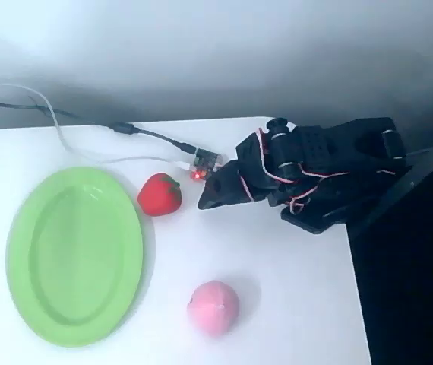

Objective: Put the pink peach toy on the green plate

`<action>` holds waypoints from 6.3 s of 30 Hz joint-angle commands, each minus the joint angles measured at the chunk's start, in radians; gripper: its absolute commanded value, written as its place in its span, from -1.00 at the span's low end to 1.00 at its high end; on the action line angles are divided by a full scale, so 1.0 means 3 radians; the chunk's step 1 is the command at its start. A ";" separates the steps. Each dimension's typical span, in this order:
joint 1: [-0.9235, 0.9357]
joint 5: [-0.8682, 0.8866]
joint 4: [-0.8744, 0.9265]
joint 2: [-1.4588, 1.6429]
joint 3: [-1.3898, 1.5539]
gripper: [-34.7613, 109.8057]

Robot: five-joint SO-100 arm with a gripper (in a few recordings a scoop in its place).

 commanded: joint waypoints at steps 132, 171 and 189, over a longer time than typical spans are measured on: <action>-0.2659 0.0716 -0.1713 -0.5154 -0.3574 -0.52; -0.0680 -0.0399 -0.0864 -0.6443 -0.5773 -0.52; -0.0639 -0.0465 -0.0803 -0.7194 -0.6617 -0.22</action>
